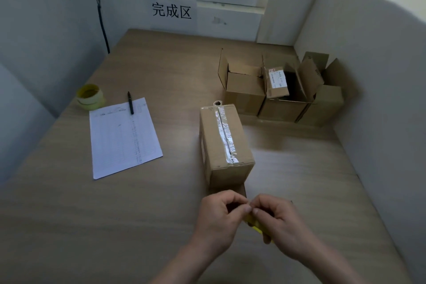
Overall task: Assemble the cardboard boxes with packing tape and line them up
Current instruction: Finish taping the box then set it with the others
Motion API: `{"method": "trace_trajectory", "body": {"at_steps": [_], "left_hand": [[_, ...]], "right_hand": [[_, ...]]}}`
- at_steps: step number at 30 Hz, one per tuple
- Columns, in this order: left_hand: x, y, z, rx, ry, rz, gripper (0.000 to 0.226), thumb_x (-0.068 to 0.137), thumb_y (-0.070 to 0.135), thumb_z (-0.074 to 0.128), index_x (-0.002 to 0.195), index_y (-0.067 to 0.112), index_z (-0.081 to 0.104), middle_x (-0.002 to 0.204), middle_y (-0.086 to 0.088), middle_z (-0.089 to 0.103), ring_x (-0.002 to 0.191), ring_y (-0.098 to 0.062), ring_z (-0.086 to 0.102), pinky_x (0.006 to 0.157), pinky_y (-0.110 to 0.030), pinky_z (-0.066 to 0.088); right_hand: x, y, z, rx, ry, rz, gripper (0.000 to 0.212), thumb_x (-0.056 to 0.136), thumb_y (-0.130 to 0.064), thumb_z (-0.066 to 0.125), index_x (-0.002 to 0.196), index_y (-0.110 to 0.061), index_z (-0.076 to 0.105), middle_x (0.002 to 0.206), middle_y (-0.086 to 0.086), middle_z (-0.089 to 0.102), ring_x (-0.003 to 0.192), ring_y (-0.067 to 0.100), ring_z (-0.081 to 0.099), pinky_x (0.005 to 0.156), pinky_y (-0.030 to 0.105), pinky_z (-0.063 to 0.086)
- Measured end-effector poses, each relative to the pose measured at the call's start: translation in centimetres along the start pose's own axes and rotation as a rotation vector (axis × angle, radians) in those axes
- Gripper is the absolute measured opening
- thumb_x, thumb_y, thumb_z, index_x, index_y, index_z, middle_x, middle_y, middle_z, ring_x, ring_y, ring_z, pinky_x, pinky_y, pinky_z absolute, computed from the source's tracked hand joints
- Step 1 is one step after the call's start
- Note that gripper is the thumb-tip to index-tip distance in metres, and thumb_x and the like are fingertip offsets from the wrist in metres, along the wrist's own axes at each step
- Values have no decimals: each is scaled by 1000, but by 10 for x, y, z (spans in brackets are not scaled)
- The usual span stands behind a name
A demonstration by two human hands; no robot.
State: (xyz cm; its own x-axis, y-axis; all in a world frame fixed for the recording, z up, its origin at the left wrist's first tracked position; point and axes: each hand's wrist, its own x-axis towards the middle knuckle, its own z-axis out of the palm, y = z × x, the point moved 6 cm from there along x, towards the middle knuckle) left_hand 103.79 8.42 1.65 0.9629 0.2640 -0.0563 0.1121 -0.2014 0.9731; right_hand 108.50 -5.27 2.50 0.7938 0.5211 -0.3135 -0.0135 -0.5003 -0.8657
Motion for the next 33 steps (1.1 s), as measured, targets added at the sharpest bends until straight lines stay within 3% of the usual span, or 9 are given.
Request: {"method": "trace_trajectory", "body": {"at_steps": [7,10,12,15,16,20,23,30,33], "left_hand": [[-1,-1,-8,60,47,-1,11,80,16,72,71,21,72,63,12,66,62,-4,60,57,-21,46],[3,7,-19,105,140,71,12,82,17,67,70,19,67,62,10,64,60,-6,59,57,-23,47],[6,5,-27,73,188,56,17,85,12,66,70,18,66,61,4,65,59,-8,62,59,-28,51],[13,1,-36,-7,243,-23,23,87,2,65,69,15,65,57,-5,64,54,-13,63,56,-28,51],[16,-1,-38,-8,268,-37,22,88,2,65,69,14,64,56,-5,64,53,-13,62,55,-27,51],[31,-11,-45,59,378,-48,22,89,8,66,69,15,63,53,0,61,51,-11,61,59,-32,52],[40,-14,-46,114,453,-37,21,89,10,66,69,15,63,52,1,61,49,-5,58,56,-24,47],[45,-28,-49,241,502,-3,21,89,12,68,69,18,65,53,7,59,53,-5,57,55,-19,42],[48,-35,-52,230,530,-19,21,88,12,69,69,19,65,57,9,60,53,-8,55,55,-22,43]], "right_hand": [[4,-9,3,-87,-60,-18,27,96,-15,58,80,-36,67,70,-2,65,54,16,60,53,37,51],[4,-13,3,75,-155,-15,30,90,-18,64,109,-42,65,76,6,70,58,16,60,55,34,51],[4,-11,-12,296,-186,15,61,81,-19,66,136,-39,48,72,14,68,63,21,61,59,32,51],[5,-23,-41,410,-239,13,69,81,-12,66,142,-35,42,70,19,65,65,25,60,60,32,51],[10,-24,-50,246,-220,-5,66,85,-14,68,141,-36,44,72,13,67,67,22,61,61,31,51],[47,-35,-81,-946,61,-151,55,91,-56,57,142,-50,40,112,-12,68,100,12,62,82,30,52],[71,-41,-79,-1045,68,-259,53,93,-63,48,143,-50,39,113,-8,69,103,17,63,77,30,48],[98,-24,-66,-1123,39,-383,49,95,-62,42,142,-49,35,86,-5,67,78,19,64,63,32,53],[104,-27,-59,-1121,36,-448,44,97,-58,43,139,-45,39,78,-6,60,67,16,59,52,26,40]]}}
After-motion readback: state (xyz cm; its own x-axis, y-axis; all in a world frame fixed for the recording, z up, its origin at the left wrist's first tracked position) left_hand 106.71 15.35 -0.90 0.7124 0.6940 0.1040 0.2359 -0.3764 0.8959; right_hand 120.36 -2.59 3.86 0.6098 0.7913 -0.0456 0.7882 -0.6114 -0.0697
